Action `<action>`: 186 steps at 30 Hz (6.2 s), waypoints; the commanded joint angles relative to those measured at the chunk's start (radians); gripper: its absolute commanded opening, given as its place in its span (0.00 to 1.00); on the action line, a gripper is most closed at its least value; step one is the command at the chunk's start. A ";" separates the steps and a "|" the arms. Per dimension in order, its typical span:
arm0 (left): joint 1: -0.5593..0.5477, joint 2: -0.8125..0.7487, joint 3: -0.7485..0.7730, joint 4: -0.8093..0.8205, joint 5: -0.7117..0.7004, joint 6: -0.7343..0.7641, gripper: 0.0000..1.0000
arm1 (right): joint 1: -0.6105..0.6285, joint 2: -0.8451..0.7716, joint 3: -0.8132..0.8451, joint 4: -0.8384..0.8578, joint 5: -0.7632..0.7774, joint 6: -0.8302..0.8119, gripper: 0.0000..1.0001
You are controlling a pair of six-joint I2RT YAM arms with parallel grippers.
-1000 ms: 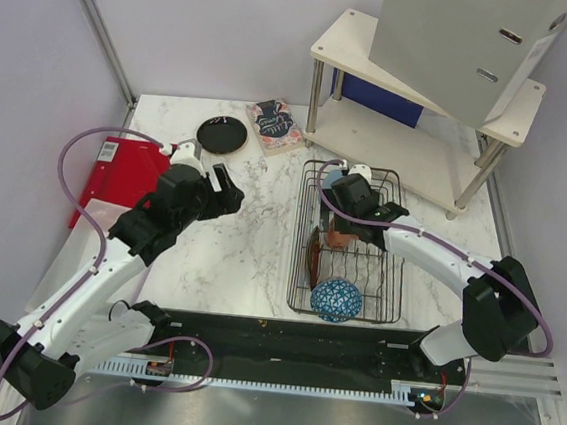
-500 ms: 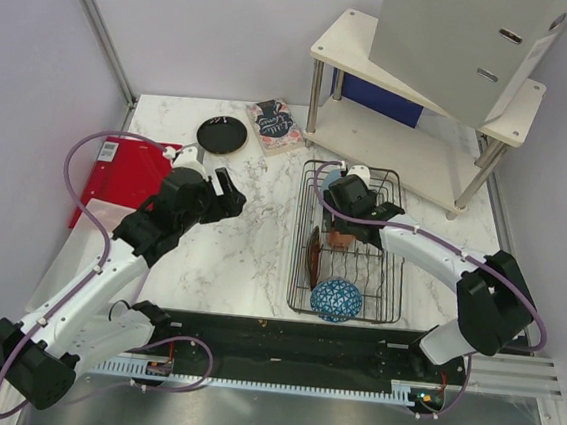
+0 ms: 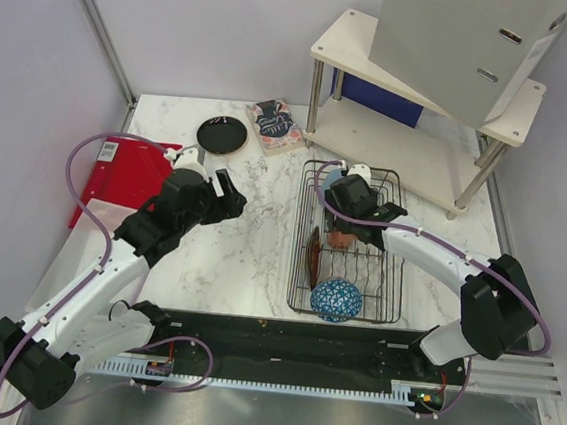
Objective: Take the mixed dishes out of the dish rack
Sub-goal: Pick up the cup from the dish rack, then place the cup at the center of the board.
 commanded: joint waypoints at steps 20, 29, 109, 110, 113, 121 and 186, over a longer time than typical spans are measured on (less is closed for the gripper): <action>-0.003 -0.001 -0.023 0.046 0.016 -0.035 0.86 | 0.001 -0.011 0.025 -0.026 0.064 -0.005 0.34; -0.003 0.000 -0.030 0.047 0.020 -0.042 0.86 | 0.000 -0.025 0.082 -0.061 0.132 -0.004 0.29; -0.222 0.287 -0.064 1.144 0.675 -0.269 0.88 | -0.405 -0.404 -0.538 1.439 -1.048 0.914 0.00; -0.225 0.301 -0.061 1.144 0.672 -0.267 0.88 | -0.401 -0.401 -0.538 1.438 -1.045 0.912 0.00; -0.241 0.330 -0.055 1.141 0.678 -0.269 0.86 | -0.390 -0.393 -0.538 1.435 -1.040 0.903 0.00; -0.262 0.350 -0.061 1.143 0.682 -0.267 0.51 | -0.385 -0.389 -0.535 1.427 -1.042 0.892 0.00; 0.170 1.031 0.891 -0.437 0.015 0.204 0.02 | -0.384 -0.647 -0.274 0.063 -0.365 0.202 0.98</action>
